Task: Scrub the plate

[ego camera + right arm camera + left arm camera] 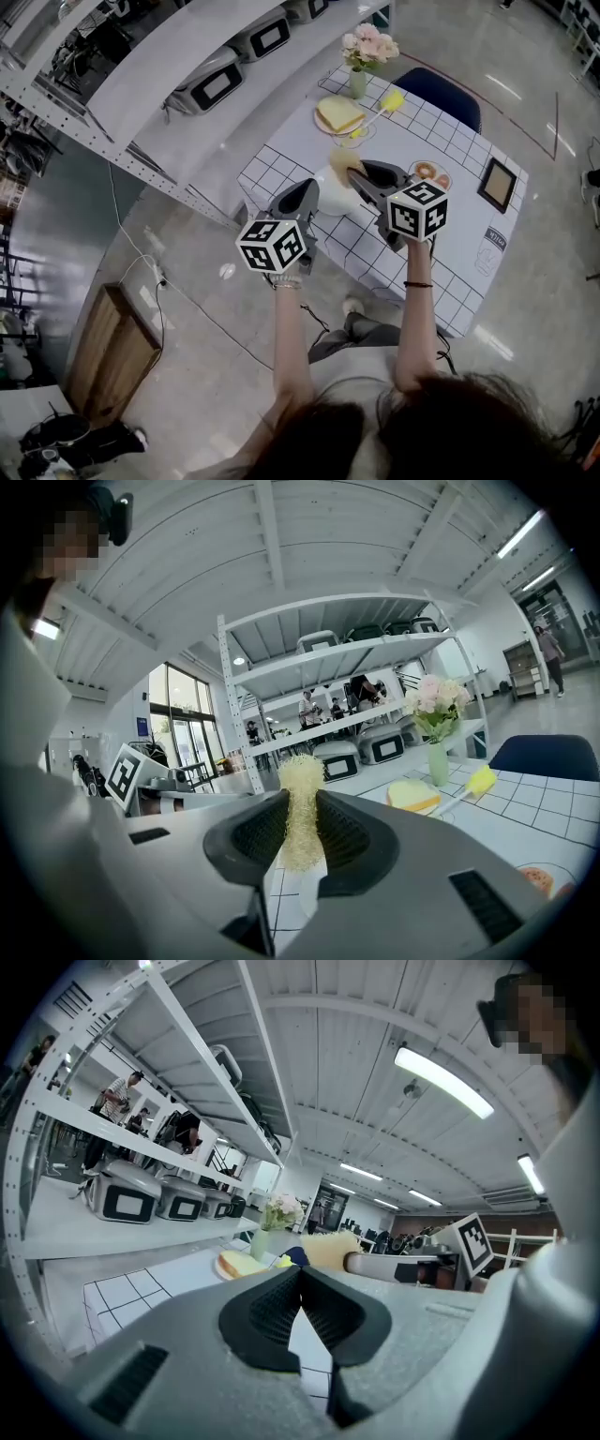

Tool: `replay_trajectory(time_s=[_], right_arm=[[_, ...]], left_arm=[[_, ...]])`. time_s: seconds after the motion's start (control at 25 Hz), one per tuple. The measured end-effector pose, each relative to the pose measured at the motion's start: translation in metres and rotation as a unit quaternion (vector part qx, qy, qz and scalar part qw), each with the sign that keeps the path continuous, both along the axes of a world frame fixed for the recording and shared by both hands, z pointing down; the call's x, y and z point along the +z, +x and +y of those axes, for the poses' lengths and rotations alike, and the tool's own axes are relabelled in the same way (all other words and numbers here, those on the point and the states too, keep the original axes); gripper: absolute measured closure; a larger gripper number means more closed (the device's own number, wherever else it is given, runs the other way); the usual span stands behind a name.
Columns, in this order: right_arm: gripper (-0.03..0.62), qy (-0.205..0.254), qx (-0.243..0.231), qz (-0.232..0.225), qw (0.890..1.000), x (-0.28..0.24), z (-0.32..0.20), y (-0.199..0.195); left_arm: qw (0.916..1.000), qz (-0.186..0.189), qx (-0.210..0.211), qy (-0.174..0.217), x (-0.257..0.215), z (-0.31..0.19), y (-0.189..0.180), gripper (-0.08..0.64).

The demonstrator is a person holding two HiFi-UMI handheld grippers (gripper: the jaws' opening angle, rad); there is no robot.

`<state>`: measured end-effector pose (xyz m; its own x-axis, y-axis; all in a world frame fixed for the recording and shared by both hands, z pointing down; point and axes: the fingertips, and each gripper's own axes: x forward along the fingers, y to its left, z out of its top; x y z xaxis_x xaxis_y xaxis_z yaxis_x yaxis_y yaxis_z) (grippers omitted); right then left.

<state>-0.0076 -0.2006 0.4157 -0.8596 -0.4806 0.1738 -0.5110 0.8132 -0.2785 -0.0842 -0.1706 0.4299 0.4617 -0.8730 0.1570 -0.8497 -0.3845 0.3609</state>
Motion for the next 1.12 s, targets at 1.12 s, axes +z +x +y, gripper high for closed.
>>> replay_trajectory(time_s=[1.12], right_arm=[[0.512, -0.063, 0.009, 0.049, 0.997, 0.043, -0.05, -0.035]], left_arm=[[0.9951, 0.024, 0.051, -0.082, 0.055, -0.055, -0.019, 0.549]])
